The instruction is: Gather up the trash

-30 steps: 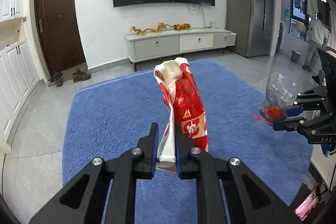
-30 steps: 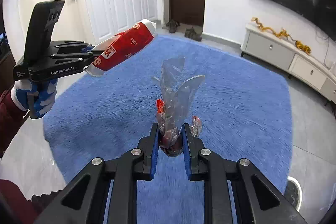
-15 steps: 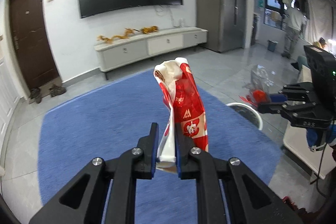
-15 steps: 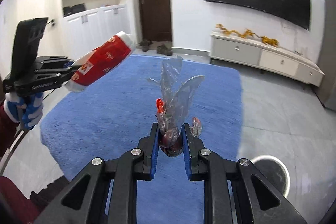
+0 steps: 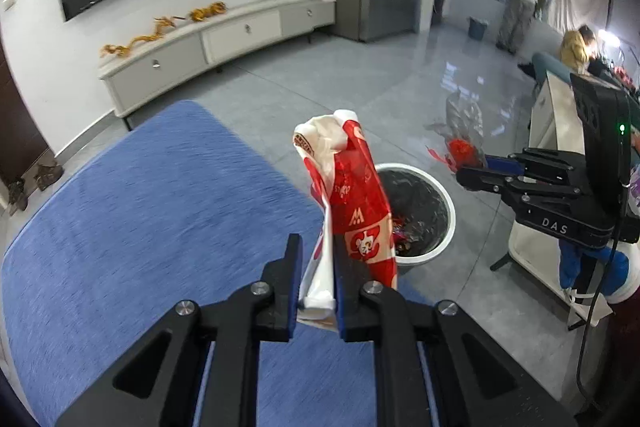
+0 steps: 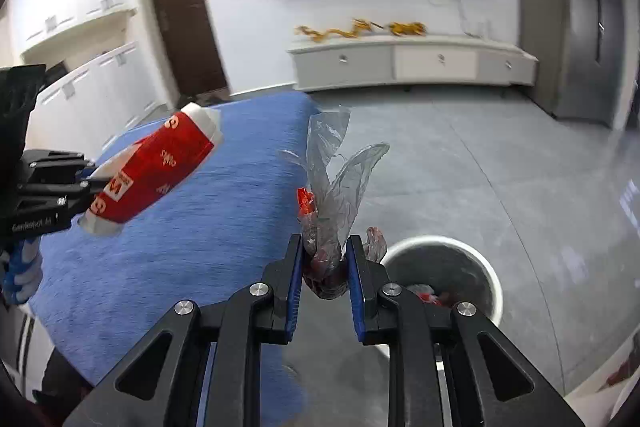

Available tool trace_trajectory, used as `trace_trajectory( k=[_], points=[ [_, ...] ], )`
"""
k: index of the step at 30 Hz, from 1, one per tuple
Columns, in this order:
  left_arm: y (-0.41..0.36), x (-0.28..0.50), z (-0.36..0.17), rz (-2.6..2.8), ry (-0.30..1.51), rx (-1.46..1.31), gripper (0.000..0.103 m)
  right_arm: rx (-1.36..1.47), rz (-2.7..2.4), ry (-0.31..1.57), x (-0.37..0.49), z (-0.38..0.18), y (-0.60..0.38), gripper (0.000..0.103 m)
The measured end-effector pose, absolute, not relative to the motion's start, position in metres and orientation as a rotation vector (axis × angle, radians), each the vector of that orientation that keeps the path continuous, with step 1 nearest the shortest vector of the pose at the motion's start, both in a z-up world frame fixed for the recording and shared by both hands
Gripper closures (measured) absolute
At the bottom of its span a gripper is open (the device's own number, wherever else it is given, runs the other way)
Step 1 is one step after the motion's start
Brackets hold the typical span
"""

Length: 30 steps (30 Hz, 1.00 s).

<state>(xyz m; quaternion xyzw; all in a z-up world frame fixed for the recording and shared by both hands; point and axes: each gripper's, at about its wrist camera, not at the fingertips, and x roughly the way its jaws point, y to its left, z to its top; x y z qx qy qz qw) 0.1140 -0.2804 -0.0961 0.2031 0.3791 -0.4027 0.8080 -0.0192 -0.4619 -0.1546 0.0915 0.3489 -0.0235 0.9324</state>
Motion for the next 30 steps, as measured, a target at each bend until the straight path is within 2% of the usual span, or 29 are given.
trace_trajectory(
  k=[15,16,17,20,30],
  points=[
    [-0.434,0.138,-0.171,-0.967,1.008,0.443,0.087,0.403,-0.220,0.800,0.023,-0.238,-0.592,0.082],
    [-0.437,0.140,-0.173,-0.977,1.021,0.427,0.087,0.415,-0.230,0.808,0.027,-0.244,-0.597,0.079],
    [-0.440,0.142,-0.175,-0.989,1.030,0.411,0.084,0.422,-0.239,0.815,0.027,-0.248,-0.599,0.076],
    [-0.444,0.145,-0.177,-1.001,1.031,0.380,0.051,0.442,-0.275,0.832,0.030,-0.261,-0.609,0.068],
    [-0.408,0.138,-0.156,-0.946,0.928,0.381,0.050,0.441,-0.305,0.847,0.020,-0.266,-0.607,0.064]
  ],
)
